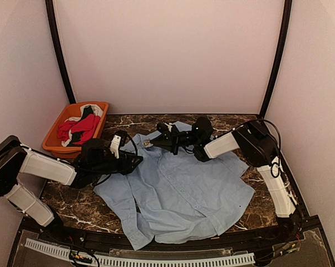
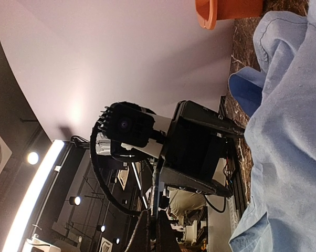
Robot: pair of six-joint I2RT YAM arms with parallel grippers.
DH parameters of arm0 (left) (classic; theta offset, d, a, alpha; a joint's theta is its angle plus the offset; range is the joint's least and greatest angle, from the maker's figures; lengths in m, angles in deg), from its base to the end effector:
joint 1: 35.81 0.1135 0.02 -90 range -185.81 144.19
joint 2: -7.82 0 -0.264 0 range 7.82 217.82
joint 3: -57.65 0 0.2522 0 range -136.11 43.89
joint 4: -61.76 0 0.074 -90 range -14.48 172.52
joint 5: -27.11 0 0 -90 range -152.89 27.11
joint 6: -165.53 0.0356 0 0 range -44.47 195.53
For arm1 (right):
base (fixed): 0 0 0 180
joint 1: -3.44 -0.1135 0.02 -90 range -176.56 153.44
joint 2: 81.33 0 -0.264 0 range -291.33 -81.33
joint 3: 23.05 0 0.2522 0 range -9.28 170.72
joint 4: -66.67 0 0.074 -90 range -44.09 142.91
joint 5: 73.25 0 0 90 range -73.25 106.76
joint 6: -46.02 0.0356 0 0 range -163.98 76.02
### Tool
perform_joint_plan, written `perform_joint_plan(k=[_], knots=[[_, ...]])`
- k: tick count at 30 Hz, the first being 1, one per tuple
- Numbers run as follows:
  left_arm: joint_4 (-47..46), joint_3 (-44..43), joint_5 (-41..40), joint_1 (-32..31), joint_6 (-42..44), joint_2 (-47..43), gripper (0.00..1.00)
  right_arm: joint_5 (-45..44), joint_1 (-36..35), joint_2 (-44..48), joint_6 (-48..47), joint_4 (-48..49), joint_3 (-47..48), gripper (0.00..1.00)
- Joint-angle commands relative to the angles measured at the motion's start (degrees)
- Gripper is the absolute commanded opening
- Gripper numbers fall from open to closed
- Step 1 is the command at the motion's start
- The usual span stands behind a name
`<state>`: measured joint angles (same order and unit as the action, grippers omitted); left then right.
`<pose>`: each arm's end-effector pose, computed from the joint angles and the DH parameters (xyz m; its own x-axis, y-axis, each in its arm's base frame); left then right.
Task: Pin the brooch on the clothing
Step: Position the brooch on the flattened clothing.
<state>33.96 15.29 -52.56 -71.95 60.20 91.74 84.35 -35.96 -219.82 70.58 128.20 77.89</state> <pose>0.2277 -0.1742 0.1828 -0.3758 -0.0476 -0.9255 0.6444 0.7042 -0.2979 0.3637 0.3413 0.1704 -0.9442 -0.3271 0.0380 0.0862 -0.1342 0.9872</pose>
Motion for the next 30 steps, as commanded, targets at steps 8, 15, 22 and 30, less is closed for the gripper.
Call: perform_joint_plan(k=[8,15,22,30], knots=[[-9.5,1.2,8.8,2.4,-3.5,4.6,0.28,0.7,-0.5,-3.0,3.0,2.7,2.2,0.0],[-9.4,0.5,8.6,3.7,-4.4,6.5,0.42,1.5,-0.5,-3.4,0.6,0.1,3.2,0.0],[-11.3,3.0,7.2,3.8,-3.3,3.1,0.48,2.3,-0.5,-3.8,0.3,-0.4,4.4,0.0],[-5.5,1.8,5.0,3.9,2.5,-1.0,0.47,2.6,-0.5,-4.4,0.2,-1.4,6.1,0.0]])
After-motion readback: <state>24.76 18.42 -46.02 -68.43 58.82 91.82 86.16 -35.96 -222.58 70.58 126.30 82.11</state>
